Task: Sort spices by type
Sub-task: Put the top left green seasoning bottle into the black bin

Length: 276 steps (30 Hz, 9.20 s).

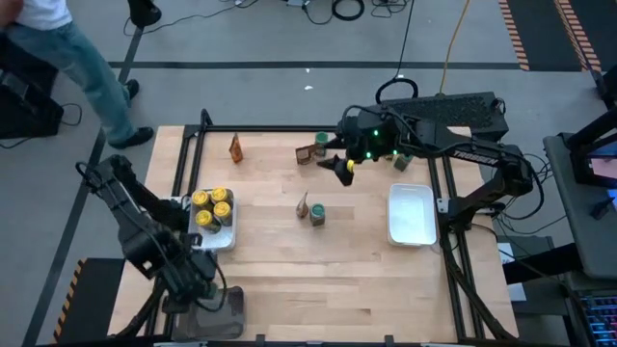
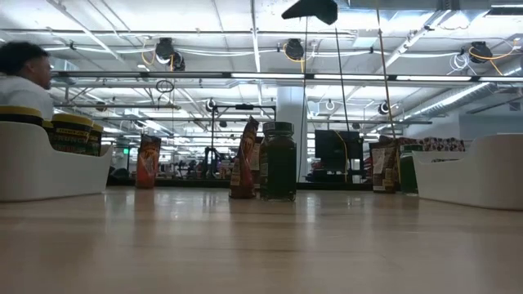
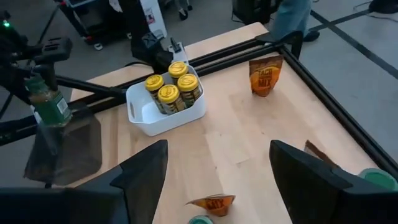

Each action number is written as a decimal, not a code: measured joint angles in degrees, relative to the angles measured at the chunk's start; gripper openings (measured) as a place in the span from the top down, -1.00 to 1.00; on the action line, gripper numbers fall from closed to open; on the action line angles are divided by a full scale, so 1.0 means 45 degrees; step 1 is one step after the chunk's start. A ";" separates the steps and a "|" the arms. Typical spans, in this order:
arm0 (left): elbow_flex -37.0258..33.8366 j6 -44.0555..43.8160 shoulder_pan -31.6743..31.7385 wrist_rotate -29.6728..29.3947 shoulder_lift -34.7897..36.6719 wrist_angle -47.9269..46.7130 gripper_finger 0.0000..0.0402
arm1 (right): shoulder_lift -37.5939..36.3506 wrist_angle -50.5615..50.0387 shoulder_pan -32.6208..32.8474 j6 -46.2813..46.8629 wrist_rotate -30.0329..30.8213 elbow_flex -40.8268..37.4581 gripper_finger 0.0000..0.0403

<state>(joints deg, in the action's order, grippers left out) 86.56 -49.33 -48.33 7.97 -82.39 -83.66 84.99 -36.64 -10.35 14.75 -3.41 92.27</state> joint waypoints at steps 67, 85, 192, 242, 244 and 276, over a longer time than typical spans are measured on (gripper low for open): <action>-0.2404 -0.2286 -0.2328 0.1618 -0.4084 0.1805 -0.10 | 0.0238 -0.1137 0.1579 0.0042 0.1420 -0.0019 -0.32; -0.2433 -0.1927 -0.2237 0.1876 -0.3855 0.1487 -0.42 | 0.0238 -0.1146 0.1560 -0.0099 0.1430 -0.0019 -0.32; 0.4469 0.9363 1.7041 -0.3278 -0.9134 1.0716 -0.70 | -0.2113 -0.3439 -0.3535 0.0577 0.1736 -0.2691 -0.32; 0.4454 0.9367 1.6790 -0.3114 -0.9801 1.0792 -0.06 | -0.2113 -0.3754 -0.3511 0.0577 0.1687 -0.2696 -0.32; 0.4454 0.9424 1.6791 -0.3114 -0.9801 1.0792 -0.06 | -0.2113 -0.3787 -0.3511 0.0574 0.1687 -0.2696 -0.32; 0.6857 1.0033 1.6644 -0.2637 -0.6494 0.8696 -0.08 | -0.2113 -0.4216 -0.3506 -0.1547 0.1755 -0.2696 -0.32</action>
<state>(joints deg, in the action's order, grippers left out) 117.42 -4.19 26.57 -3.89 -111.61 -44.53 75.48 -55.61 -26.13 7.79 4.49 80.14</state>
